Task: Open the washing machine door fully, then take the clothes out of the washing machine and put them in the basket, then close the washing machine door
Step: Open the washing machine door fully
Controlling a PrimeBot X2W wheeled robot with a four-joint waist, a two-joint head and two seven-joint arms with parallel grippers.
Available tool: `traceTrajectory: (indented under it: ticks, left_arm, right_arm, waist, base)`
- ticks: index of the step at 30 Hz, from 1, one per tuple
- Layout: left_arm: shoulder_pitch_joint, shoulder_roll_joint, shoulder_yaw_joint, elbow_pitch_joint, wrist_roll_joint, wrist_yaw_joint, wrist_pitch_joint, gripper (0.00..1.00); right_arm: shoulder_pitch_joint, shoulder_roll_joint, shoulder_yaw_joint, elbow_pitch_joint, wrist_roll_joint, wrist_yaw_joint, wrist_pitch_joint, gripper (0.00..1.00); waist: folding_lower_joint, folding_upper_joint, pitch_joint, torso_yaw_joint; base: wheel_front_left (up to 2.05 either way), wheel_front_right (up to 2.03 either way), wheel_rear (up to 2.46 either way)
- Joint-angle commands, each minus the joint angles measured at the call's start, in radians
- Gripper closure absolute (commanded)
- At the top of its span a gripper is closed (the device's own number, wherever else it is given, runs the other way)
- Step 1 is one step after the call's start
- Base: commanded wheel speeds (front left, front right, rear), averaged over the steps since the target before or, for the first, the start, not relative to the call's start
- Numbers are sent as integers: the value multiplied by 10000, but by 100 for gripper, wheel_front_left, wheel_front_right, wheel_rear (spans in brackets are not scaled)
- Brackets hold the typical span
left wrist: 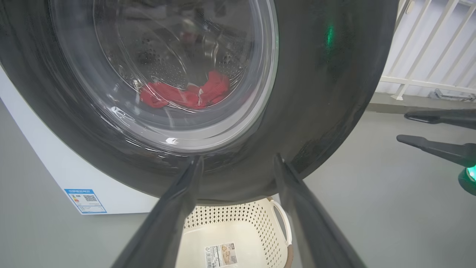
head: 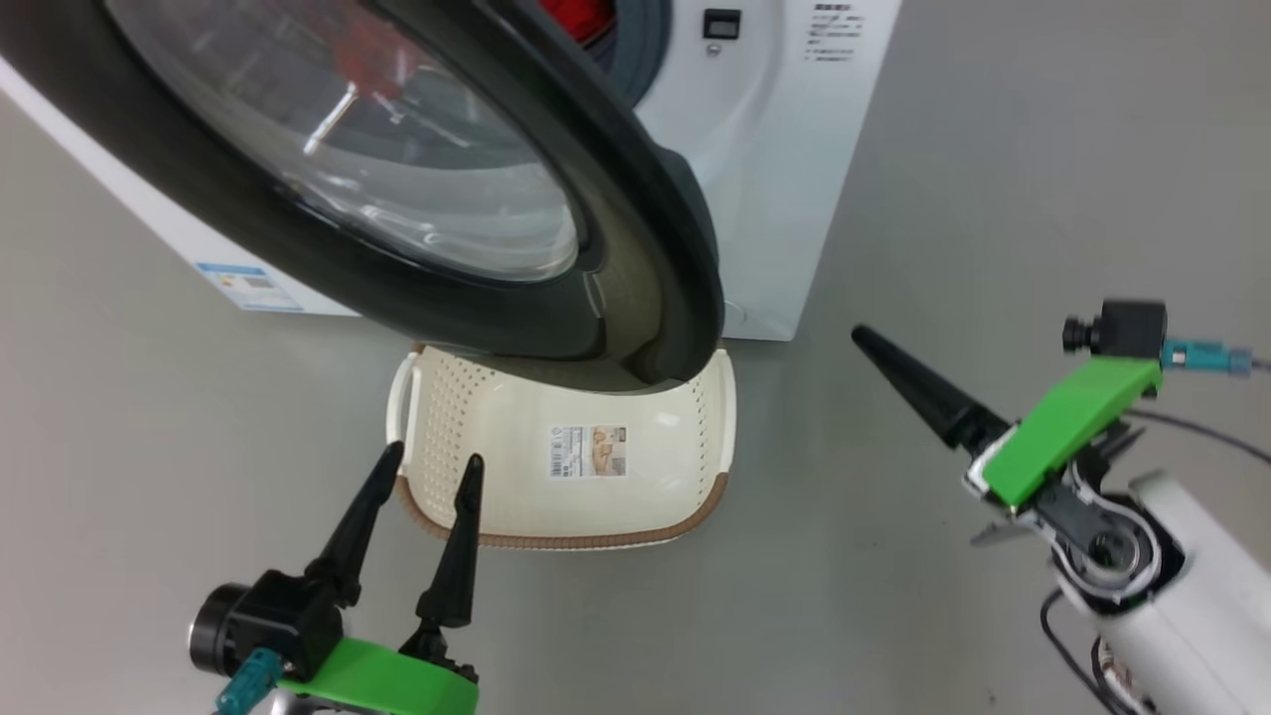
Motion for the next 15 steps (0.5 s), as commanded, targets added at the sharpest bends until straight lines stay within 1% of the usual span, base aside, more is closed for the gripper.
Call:
traceTrajectory:
  ticks: [1, 8, 12, 15]
  left_arm:
    - [95, 108, 399, -258, 100, -55, -92, 0]
    - [229, 108, 649, -201, 168, -55, -92, 0]
    - [288, 108, 731, -169, 177, -55, -92, 0]
    - [328, 108, 764, -150, 189, -55, -92, 0]
  right_arm:
    - [348, -102, 109, -280, -132, 39, -198, 0]
    - [1331, -147, 300, -228, -333, 39, -977, 0]
    - [1831, -221, 350, -171, -456, 39, -1579, 0]
    - [2134, -365, 500, -92, -781, 39, -2148, 0]
  waist:
    - [0, 0, -92, -178]
    - [0, 0, -226, -510]
    - [0, 0, -289, -645]
    - [0, 0, -328, -716]
  base:
    - [0, 0, 0]
    - [0, 0, 0]
    - [0, 0, 0]
    - [0, 0, 0]
